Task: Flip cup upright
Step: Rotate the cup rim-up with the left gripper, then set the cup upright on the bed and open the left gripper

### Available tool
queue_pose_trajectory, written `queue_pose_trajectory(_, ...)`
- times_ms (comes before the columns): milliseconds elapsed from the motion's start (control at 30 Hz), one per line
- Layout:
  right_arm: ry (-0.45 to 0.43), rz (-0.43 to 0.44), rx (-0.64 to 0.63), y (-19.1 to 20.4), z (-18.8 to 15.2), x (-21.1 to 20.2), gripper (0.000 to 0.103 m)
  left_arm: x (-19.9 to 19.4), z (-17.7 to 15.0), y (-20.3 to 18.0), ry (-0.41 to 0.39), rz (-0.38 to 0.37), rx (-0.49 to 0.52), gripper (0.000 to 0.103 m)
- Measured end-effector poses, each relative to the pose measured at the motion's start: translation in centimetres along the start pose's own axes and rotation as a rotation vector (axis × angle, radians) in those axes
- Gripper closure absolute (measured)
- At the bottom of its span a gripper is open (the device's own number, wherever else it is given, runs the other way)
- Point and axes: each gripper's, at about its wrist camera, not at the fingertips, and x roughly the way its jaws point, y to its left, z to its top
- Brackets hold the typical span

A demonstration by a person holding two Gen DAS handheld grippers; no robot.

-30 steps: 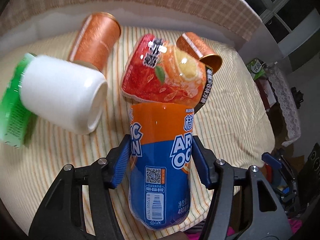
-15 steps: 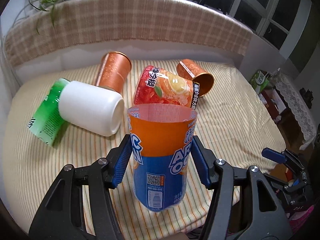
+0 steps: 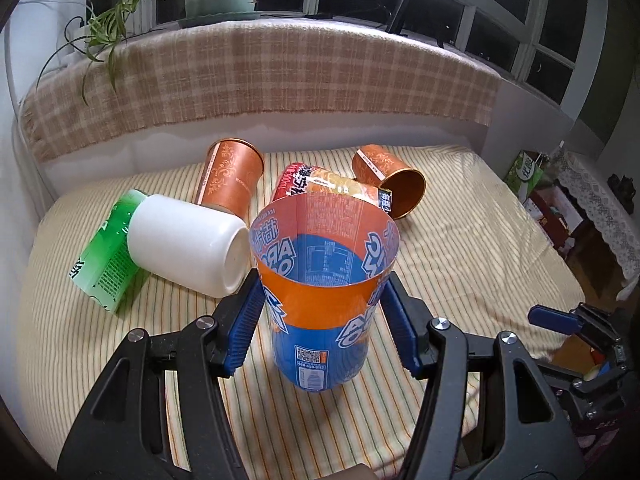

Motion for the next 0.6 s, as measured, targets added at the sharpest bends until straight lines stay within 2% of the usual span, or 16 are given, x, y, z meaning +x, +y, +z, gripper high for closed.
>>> queue_pose_trajectory(600, 0.002, 0.0, -0.008, 0.3, 0.1, 0.2, 0.032, -0.8, -1.3, -0.2, -0.004, 0.007, 0.032, 0.042)
